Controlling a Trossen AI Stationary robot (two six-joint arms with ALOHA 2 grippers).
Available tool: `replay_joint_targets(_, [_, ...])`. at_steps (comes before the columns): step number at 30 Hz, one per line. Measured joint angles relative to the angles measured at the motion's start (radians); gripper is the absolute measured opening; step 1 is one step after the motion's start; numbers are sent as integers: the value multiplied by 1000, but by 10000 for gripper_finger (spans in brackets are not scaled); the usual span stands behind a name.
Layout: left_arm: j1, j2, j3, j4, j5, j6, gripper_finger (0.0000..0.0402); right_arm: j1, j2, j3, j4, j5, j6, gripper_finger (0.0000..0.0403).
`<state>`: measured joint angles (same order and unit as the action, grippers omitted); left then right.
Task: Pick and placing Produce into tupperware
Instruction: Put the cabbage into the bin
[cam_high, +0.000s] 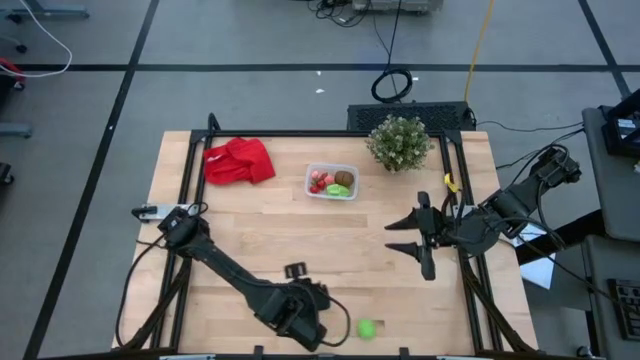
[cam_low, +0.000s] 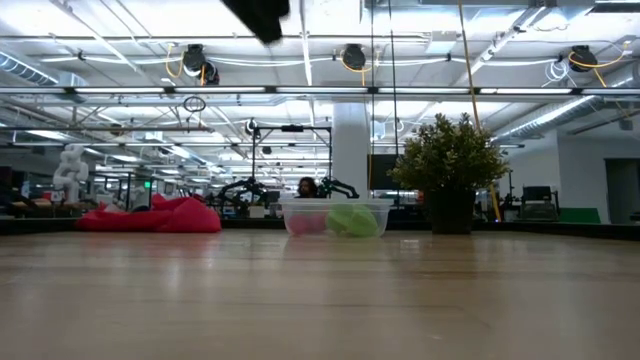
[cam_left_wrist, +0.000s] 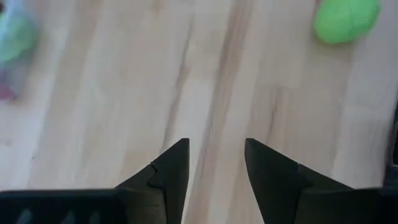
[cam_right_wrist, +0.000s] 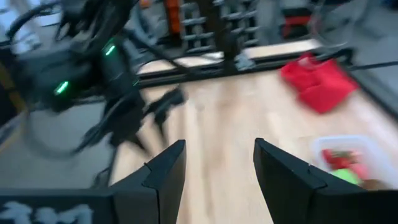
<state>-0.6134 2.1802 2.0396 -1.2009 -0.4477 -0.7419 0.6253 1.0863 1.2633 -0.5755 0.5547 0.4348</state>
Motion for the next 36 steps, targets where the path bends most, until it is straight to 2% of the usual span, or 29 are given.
replay_joint_targets(5, [-25, -47, 0, -86, -31, -67, 159, 16, 2, -10, 19, -162, 39, 178])
replay_joint_targets(10, [-46, -78, 0, -168, -35, -141, 159, 42, 2, -78, 76, -198, 102, 178])
replay_joint_targets(17, [-79, -88, 0, -226, -58, -222, 159, 78, 10, -240, 220, -246, 156, 176])
replay_joint_targets(21, [-88, -88, 0, -239, -58, -255, 159, 108, 62, -264, 236, -247, 174, 162])
replay_joint_targets(25, [-88, -88, 0, -248, -58, -263, 159, 134, 141, -220, 318, -271, 117, 147])
replay_joint_targets(29, [-85, -88, 0, -251, -57, -263, 159, 138, 223, -123, 306, -332, 90, 138])
replay_joint_targets(32, [-86, -88, 0, -259, -53, -269, 159, 143, 285, -66, 262, -371, 107, 137])
replay_joint_targets(36, [-93, -88, 0, -289, -52, -298, 159, 152, 373, 11, 94, -377, 196, 137])
